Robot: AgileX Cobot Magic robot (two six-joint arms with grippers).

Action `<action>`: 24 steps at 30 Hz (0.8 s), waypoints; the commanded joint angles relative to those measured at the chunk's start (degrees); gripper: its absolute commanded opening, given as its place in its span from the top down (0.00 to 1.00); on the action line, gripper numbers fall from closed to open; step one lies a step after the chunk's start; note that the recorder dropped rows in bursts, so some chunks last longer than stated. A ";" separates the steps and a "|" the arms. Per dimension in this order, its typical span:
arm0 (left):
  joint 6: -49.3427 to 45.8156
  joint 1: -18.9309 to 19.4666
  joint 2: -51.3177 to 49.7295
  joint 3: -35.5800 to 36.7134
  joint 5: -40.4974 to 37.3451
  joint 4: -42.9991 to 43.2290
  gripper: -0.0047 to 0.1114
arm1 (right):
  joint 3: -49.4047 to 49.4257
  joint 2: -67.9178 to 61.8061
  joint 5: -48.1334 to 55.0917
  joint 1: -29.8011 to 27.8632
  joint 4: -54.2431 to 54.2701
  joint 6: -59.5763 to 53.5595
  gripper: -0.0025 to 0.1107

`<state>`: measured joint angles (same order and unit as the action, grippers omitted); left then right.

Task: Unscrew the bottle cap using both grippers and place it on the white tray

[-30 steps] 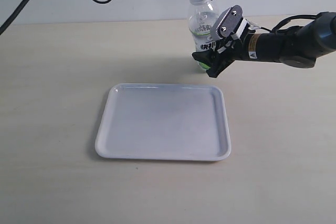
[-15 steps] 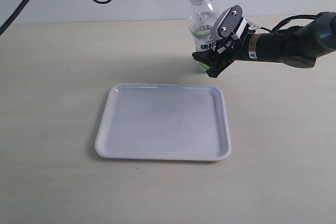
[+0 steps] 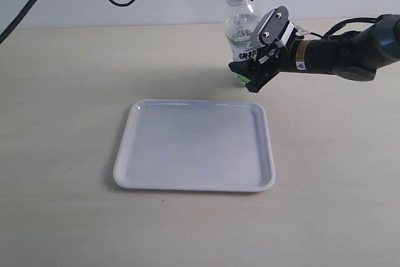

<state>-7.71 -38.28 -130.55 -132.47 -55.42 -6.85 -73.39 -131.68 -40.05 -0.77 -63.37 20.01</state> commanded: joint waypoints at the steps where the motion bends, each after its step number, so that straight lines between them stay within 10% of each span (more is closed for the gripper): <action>1: 2.08 -0.16 -0.05 -0.30 0.31 0.23 0.63 | 0.39 -0.41 0.56 0.07 -1.06 -0.24 0.98; 6: 2.30 -0.16 -0.05 -0.30 -0.82 0.23 0.96 | 0.39 -0.41 0.56 0.07 -1.06 -0.24 0.98; 24: 20.37 -0.16 -0.05 -0.30 -2.90 0.73 0.96 | 0.39 -0.41 0.32 0.07 -1.06 -0.25 0.98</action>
<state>7.17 -38.28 -130.55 -132.47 -56.38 -5.87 -73.39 -131.68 -40.16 -0.77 -63.61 19.97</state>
